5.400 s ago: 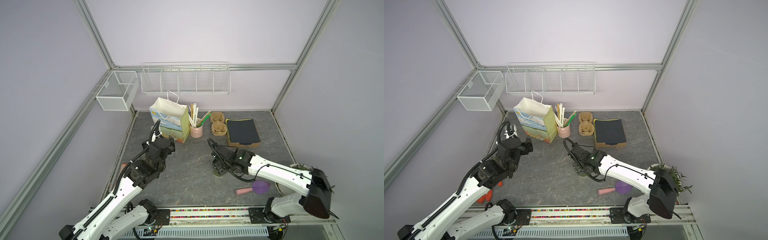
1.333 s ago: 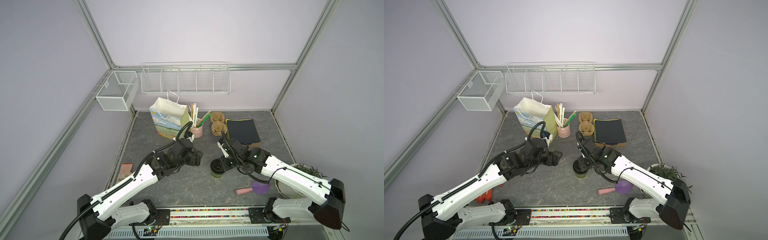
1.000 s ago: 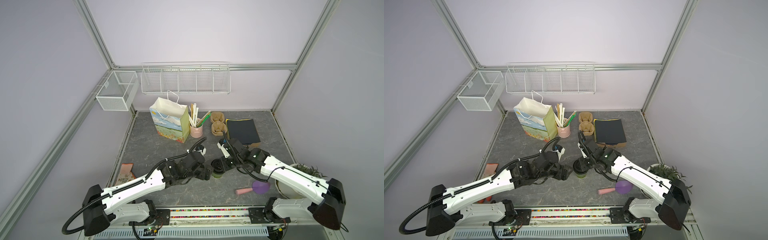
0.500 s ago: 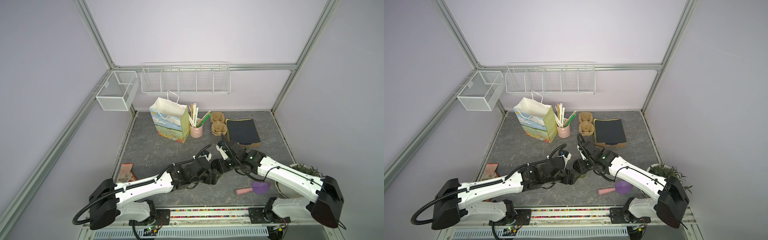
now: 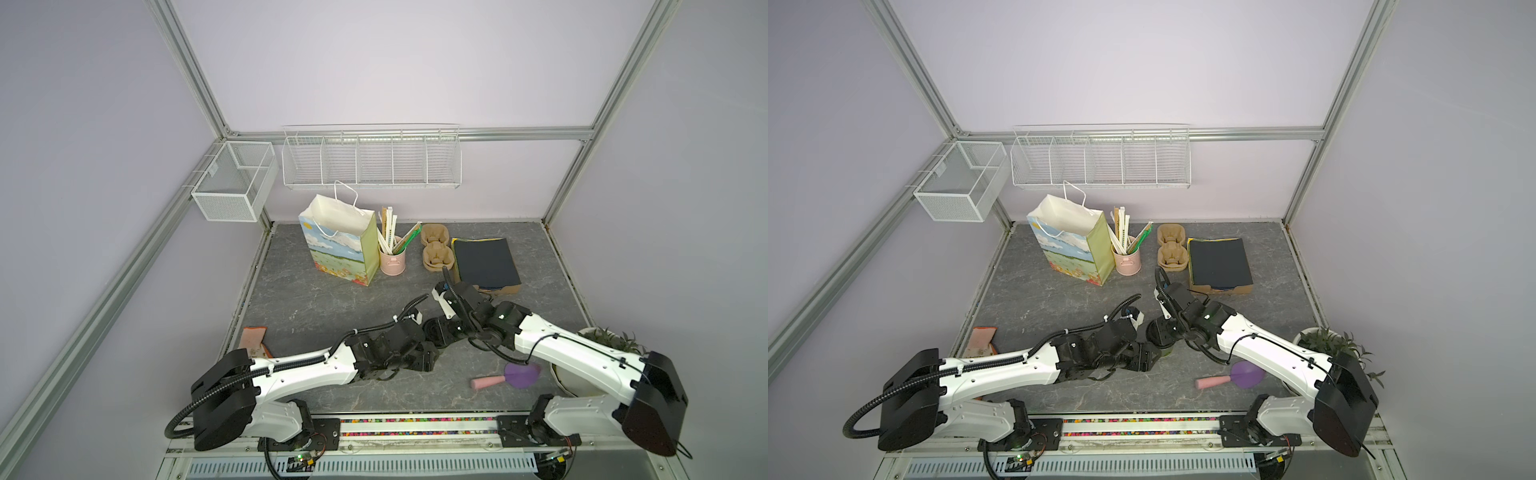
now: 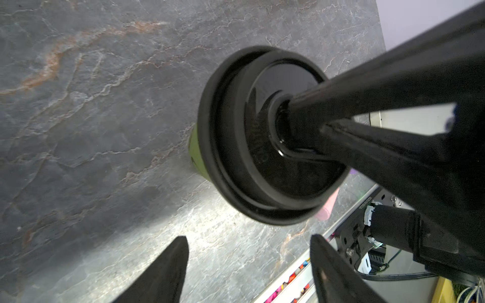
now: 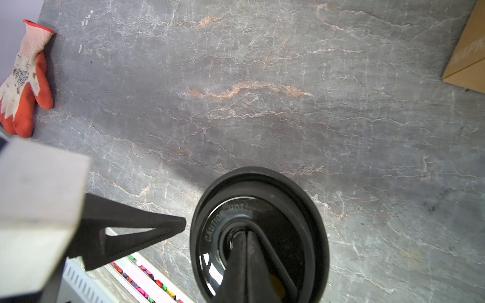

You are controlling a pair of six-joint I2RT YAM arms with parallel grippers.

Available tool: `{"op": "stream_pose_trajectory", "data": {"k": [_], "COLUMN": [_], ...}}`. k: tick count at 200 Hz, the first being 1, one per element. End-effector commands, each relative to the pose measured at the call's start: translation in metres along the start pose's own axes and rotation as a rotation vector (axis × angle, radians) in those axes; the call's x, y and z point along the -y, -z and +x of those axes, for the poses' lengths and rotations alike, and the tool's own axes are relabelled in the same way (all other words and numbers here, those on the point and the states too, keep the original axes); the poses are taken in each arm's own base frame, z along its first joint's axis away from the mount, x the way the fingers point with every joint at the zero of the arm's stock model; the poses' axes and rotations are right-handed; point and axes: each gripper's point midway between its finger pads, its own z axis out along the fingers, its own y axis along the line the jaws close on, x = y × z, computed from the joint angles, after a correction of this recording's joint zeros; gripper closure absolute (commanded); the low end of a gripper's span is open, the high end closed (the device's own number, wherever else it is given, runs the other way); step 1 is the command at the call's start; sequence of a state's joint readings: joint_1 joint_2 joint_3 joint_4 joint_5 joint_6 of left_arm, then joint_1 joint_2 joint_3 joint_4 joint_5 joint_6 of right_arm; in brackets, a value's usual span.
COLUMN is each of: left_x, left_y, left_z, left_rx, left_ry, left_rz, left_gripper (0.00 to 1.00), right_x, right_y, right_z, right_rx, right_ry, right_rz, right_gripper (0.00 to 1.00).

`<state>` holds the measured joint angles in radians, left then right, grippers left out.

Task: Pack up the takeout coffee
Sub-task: 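Reach the left gripper across and grip the cup while right gripper holds lid, then press the lid down with the right gripper while left gripper holds the cup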

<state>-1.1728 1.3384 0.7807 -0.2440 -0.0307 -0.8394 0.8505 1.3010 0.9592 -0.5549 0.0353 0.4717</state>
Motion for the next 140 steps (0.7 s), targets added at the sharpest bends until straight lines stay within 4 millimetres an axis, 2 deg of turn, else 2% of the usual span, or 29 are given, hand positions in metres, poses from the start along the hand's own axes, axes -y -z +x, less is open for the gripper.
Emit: {"op": "stream_pose_trajectory", "data": {"k": [1, 27, 42, 92, 140], "left_x": [0.006, 0.01, 0.006, 0.007, -0.003], "left_y": [0.008, 0.018, 0.019, 0.01, 0.003], "left_z": [-0.01, -0.019, -0.019, -0.018, -0.023], "left_rx": [0.063, 0.14, 0.146, 0.125, 0.13], "left_ry": [0.04, 0.06, 0.072, 0.073, 0.099], "left_rz": [0.035, 0.099, 0.09, 0.093, 0.068], "left_gripper": [0.27, 0.27, 0.27, 0.27, 0.27], "right_x": [0.016, 0.016, 0.016, 0.017, 0.016], "right_y": [-0.007, -0.008, -0.009, -0.01, -0.009], "right_z": [0.016, 0.017, 0.018, 0.019, 0.021], "right_rx": [-0.046, -0.049, -0.049, -0.052, -0.052], "right_ry": [-0.021, -0.025, -0.025, -0.027, -0.026], "right_rz": [0.058, 0.058, 0.058, 0.065, 0.068], "right_gripper": [0.94, 0.94, 0.94, 0.94, 0.94]}}
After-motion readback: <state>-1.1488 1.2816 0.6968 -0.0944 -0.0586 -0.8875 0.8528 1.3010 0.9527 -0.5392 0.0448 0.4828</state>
